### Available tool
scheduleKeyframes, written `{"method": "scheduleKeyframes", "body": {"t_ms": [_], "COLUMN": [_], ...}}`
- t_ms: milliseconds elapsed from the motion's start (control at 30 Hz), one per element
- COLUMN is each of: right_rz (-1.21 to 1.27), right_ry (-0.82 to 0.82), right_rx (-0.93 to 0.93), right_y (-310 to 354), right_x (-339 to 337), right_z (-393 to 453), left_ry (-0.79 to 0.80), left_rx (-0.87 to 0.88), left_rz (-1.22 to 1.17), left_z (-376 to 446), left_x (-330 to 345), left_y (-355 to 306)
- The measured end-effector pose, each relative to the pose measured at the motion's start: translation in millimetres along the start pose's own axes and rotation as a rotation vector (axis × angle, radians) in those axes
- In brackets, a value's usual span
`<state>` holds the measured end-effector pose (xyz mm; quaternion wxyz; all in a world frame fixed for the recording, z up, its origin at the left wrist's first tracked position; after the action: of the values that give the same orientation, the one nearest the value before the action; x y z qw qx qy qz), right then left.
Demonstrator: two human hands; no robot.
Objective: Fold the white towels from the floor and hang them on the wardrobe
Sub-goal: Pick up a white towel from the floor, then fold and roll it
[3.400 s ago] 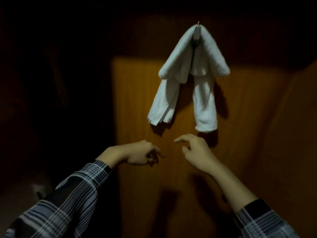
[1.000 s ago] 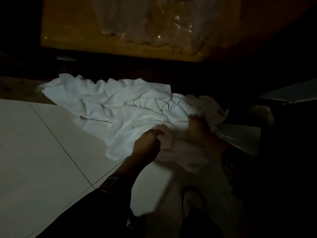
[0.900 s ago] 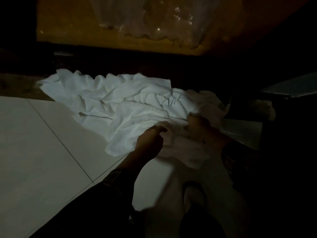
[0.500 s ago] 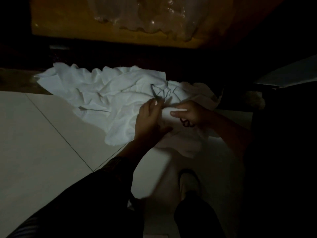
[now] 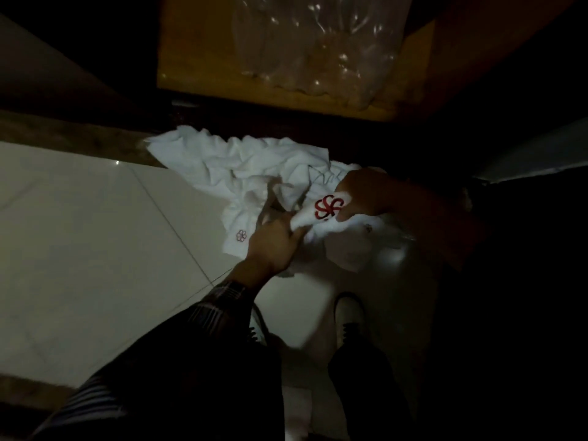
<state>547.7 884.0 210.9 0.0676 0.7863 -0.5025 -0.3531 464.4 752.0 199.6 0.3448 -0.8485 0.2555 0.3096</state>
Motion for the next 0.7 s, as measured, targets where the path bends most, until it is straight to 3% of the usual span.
{"method": "scheduleKeyframes", "body": {"t_ms": [100, 267, 433, 567, 633, 700], "right_rz": [-0.003, 0.086, 0.521, 0.652, 0.822, 0.994], "right_ry": [-0.066, -0.147, -0.121, -0.08, 0.028, -0.068], "right_rx": [-0.005, -0.03, -0.048, -0.078, -0.068, 0.083], "right_y": [32, 84, 140, 216, 251, 268], "right_x": [-19, -52, -95, -123, -122, -121], "right_z": [-32, -91, -158, -220, -252, -273], "left_ry": [0.041, -0.08, -0.159, -0.244, -0.301, -0.375], "left_rx": [-0.064, -0.088, -0.036, -0.057, -0.07, -0.056], "left_rz": [0.025, -0.145, -0.323, -0.462, -0.55, -0.61], "left_z": [-38, -96, -152, -206, -232, -260], "left_x": [-24, -86, -152, -205, -228, -257], "left_y": [-6, -10, -32, -43, -49, -60]}}
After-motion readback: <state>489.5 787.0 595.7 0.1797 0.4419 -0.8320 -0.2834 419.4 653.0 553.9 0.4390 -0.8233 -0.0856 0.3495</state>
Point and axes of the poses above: each hand's wrist, its own z-axis towards the middle knuckle, its own x-axis out of the palm, y = z × x, the point moved 8 cm from there along z, towards the middle knuckle, and after that the axes turned 9 degrees about z, right-handed, at the moved point
